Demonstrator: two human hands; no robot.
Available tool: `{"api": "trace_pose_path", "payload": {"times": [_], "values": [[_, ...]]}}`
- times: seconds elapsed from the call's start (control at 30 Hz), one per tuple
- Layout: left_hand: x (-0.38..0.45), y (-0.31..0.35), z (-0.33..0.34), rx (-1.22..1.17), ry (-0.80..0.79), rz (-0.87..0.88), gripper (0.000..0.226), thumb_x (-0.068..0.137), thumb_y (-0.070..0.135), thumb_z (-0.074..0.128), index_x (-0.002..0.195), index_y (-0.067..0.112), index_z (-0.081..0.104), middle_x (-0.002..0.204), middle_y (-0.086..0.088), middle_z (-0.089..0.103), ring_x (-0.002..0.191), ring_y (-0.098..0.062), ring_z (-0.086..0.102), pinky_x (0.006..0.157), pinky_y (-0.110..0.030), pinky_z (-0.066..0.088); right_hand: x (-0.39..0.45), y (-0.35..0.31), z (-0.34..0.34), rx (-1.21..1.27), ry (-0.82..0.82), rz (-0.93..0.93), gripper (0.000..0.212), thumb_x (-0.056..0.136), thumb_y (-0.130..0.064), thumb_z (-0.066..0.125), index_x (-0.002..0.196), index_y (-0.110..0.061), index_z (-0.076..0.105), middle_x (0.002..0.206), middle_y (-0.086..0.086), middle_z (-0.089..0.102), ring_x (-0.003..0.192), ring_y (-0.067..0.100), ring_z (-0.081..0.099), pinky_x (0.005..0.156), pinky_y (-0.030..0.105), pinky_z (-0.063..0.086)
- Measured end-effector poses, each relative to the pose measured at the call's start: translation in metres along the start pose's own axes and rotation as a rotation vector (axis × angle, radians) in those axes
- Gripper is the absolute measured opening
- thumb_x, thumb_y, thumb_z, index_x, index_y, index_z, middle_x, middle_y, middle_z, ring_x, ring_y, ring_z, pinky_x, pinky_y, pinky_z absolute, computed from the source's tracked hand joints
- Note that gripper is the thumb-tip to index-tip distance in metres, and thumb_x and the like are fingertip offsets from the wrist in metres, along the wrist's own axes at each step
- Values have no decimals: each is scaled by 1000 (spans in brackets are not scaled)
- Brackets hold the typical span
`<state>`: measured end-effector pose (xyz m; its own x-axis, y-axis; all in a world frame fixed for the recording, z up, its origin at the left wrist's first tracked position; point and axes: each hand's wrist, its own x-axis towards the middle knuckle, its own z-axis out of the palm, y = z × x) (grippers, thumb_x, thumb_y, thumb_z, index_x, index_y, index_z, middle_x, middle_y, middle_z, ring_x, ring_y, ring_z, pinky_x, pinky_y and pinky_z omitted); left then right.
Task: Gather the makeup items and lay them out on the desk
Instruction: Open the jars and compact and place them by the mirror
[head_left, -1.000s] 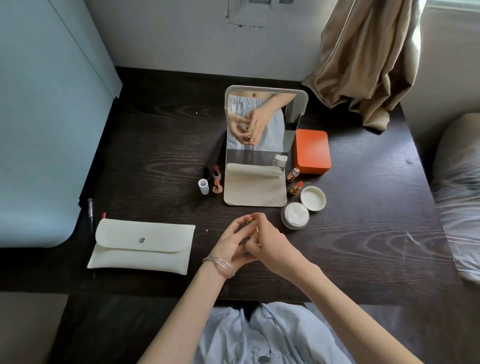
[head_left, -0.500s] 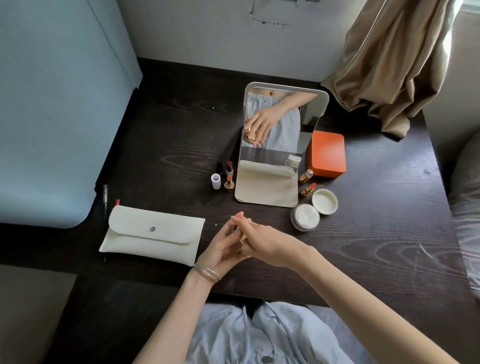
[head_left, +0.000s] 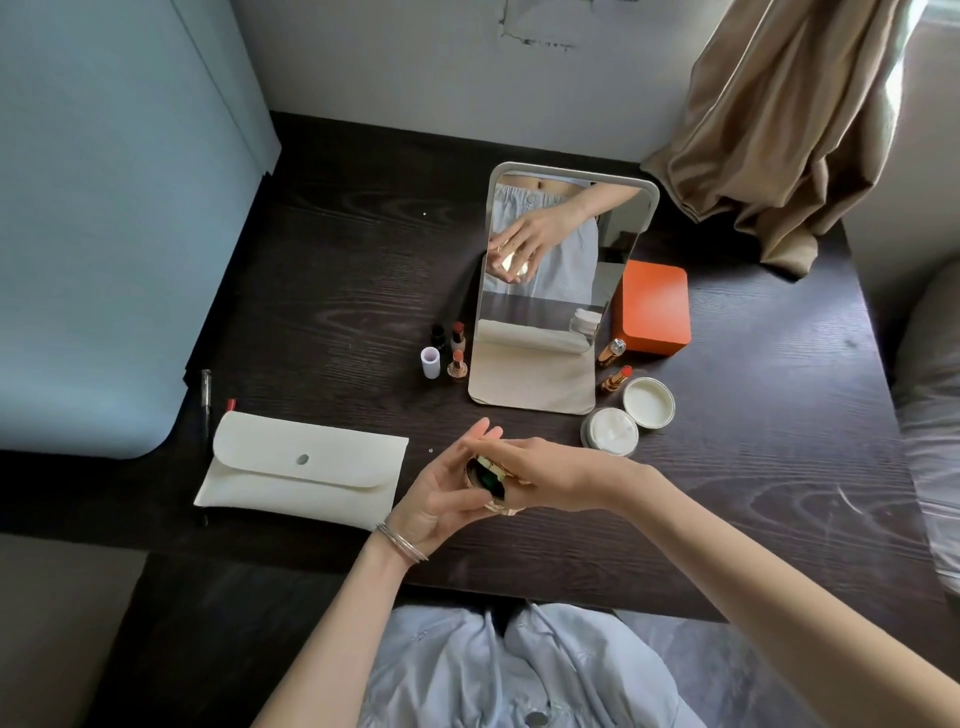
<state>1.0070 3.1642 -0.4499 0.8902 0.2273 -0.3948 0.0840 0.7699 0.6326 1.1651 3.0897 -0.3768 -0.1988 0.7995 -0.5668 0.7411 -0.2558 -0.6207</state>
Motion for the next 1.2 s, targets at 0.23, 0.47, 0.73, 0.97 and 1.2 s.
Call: {"api": "trace_pose_path", "payload": {"times": [0.23, 0.47, 0.73, 0.97, 1.2], "values": [[9, 0, 4, -7, 17, -14, 88, 71, -18, 53, 140, 32, 32, 140, -5, 43, 119, -21, 52, 89, -32, 51, 6, 5, -5, -126, 153, 11, 64, 91, -9, 47, 148, -24, 22, 146, 6, 40, 107, 20, 56, 84, 29, 48], [16, -11, 16, 96, 250, -98, 45, 93, -2, 43, 137, 1, 35, 140, -27, 40, 129, -37, 43, 95, -36, 47, 8, -2, 4, -353, 311, -171, 51, 93, -4, 47, 142, -11, 37, 146, 10, 42, 129, 26, 47, 103, 34, 43], [12, 8, 14, -104, 528, 4, 38, 88, -7, 46, 124, 3, 50, 132, -28, 50, 111, -31, 56, 98, -43, 44, 8, 8, 43, 492, 743, 184, 60, 90, -27, 61, 143, -18, 33, 149, 2, 33, 134, 13, 37, 107, 27, 37], [17, 2, 15, -218, 668, 239, 36, 83, -11, 49, 109, 13, 55, 126, -24, 53, 117, -36, 50, 106, -52, 35, 41, 1, 60, 1628, 445, 531, 56, 85, -35, 67, 128, -12, 41, 123, 14, 59, 100, 28, 67, 72, 35, 59], [16, 0, 8, -218, 689, 380, 34, 75, 11, 60, 108, 11, 55, 101, -2, 70, 100, -19, 64, 100, -47, 40, 61, -9, 60, 1515, 388, 434, 41, 82, -33, 70, 114, -18, 49, 114, 6, 60, 98, 16, 66, 68, 30, 59]]}}
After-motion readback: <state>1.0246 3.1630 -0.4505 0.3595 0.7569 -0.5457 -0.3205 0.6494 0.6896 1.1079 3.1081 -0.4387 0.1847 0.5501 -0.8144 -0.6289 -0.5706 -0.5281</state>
